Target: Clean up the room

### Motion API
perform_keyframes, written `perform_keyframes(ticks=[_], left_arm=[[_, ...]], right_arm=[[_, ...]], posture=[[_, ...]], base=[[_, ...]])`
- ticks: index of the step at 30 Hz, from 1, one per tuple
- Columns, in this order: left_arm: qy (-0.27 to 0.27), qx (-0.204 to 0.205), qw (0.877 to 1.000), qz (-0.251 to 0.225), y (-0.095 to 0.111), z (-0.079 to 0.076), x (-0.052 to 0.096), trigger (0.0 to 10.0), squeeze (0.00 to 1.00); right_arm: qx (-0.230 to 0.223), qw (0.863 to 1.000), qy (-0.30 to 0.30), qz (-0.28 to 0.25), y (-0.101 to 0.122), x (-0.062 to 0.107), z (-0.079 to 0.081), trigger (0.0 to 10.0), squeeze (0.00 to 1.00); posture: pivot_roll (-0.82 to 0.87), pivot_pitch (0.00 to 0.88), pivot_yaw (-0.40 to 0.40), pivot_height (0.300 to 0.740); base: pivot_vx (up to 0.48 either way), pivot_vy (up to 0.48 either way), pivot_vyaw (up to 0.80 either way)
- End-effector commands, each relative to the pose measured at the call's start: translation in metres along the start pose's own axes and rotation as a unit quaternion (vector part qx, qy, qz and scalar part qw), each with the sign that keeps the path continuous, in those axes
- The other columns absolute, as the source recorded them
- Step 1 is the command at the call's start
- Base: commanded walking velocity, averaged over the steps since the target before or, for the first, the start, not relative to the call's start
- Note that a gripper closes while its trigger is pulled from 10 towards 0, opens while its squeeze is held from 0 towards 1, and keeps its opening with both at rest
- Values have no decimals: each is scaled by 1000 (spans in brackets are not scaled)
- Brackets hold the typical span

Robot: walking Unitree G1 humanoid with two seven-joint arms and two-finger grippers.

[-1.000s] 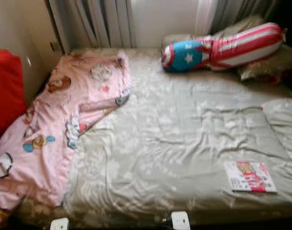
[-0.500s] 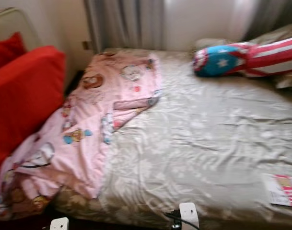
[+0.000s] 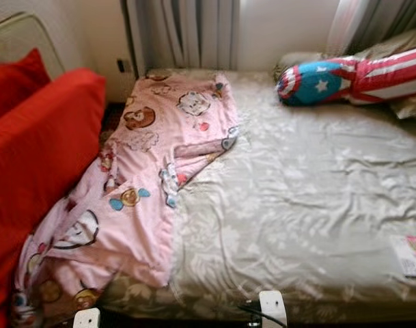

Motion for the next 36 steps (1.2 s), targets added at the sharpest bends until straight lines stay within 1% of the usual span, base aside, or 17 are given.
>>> perform_keyframes(ticks=[1, 7, 14, 25, 36], left_arm=[[7, -1, 1000, 10, -7, 5, 2, 10000, 0], [7, 0, 1000, 9, -6, 5, 1, 10000, 0], [7, -3, 1000, 8, -6, 5, 1, 10000, 0], [7, -4, 1000, 7, -5, 5, 1, 10000, 0], [7, -4, 1000, 7, -5, 5, 1, 10000, 0]], right_arm=[[0, 1000, 2, 9, -6, 1, 2, 10000, 0], [0, 1000, 3, 8, -7, 2, 2, 10000, 0], [9, 1000, 1, 5, -8, 2, -1, 10000, 0], [5, 1000, -1, 1, -6, 2, -1, 10000, 0], [5, 1000, 4, -2, 2, 0, 7, 10000, 0]], posture=[[-130, 84, 1, 740], [-130, 89, 1, 740], [-127, 93, 0, 740], [-125, 102, 1, 740], [-123, 107, 0, 740]], base=[[0, 319, 0], [0, 303, 0], [0, 0, 0], [0, 0, 775], [0, 0, 800]])
Point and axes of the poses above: a point about 5 cm out from each wrist's last joint towards the gripper, its own x axis pointing back from the gripper into the wrist, its own y axis along the axis of the wrist's last joint, z = x × y, the point moved 6 cm from there along -x, pointing out of the wrist towards the gripper, and after that the axes turned 15 degrees about x, right-handed, at the moved point
